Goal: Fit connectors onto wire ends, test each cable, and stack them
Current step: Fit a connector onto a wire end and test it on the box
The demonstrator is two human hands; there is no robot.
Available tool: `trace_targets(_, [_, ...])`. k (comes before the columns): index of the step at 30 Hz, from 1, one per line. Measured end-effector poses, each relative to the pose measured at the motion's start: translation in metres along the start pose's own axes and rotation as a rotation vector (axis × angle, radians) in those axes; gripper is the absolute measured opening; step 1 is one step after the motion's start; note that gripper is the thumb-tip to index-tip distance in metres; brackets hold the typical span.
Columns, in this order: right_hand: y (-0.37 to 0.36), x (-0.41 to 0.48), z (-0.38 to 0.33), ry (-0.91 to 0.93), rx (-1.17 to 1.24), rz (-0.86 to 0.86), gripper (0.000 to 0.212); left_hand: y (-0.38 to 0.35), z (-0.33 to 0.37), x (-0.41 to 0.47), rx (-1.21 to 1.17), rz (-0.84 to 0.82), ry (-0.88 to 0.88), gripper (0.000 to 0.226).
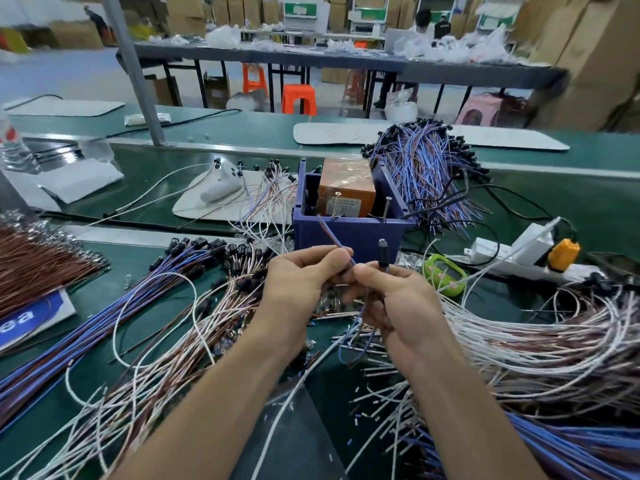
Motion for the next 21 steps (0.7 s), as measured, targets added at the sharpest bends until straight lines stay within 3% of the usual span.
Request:
trace_targets(7, [0.034, 0.007, -0.003, 0.142, 0.131, 0.349, 0.031, -0.007, 0.001, 0.01, -0.043, 0.24, -0.104, 0.027])
trace_targets(12, [0.042, 0.009, 0.002, 0.117, 0.218, 0.416, 0.028, -0.003, -0.01, 0.015, 0.078, 0.323, -0.101, 0.04])
trace_targets(21, [0.043, 0.012, 0.008, 0.071, 0.213, 0.445, 0.026, 0.003, -0.012, 0.021, 0.14, 0.287, -0.133, 0.037])
Point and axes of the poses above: each hand's wrist, its own x-axis towards the middle knuckle, its own y-axis out of the back of the hand, z = x × y, the point moved 6 cm from there along x, towards the middle knuckle, and after that the axes turned 2 degrees about z, right-handed, at the moved point
